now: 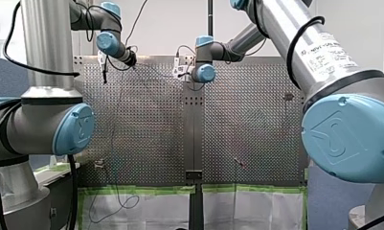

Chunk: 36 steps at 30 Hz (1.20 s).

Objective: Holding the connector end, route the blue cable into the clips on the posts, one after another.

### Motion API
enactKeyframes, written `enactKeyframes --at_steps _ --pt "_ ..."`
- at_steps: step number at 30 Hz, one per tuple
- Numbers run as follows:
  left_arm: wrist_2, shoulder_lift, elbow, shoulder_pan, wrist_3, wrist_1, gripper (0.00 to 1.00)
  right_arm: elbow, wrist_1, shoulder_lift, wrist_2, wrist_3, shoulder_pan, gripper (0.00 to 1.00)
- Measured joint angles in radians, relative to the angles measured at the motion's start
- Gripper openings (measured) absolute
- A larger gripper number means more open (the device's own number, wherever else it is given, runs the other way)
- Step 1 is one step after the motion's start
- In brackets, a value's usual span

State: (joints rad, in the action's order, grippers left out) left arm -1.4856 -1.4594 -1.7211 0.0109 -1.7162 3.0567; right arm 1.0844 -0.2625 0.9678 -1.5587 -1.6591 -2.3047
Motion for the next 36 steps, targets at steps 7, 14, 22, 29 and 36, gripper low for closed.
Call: enactKeyframes --at_steps 7,14,22,29,36 --pt "0.003 -0.014 0.002 0.012 0.027 0.001 1.0 0.0 0.0 -0.001 0.0 0.0 0.0 0.0" --pt "-0.015 -0.061 0.003 0.032 0.084 0.01 1.0 0.0 0.0 -0.002 0.0 -0.001 0.0 0.0" --pt "-0.067 -0.092 0.041 0.055 0.154 0.016 1.0 0.0 0.0 -0.002 0.0 -0.001 0.0 0.0" --pt "-0.113 -0.101 0.052 0.075 0.207 0.009 1.0 0.0 0.0 -0.002 0.0 -0.001 0.0 0.0" --pt "-0.143 -0.101 0.055 0.086 0.243 -0.001 1.0 0.0 0.001 -0.002 0.0 -0.001 0.0 0.0"
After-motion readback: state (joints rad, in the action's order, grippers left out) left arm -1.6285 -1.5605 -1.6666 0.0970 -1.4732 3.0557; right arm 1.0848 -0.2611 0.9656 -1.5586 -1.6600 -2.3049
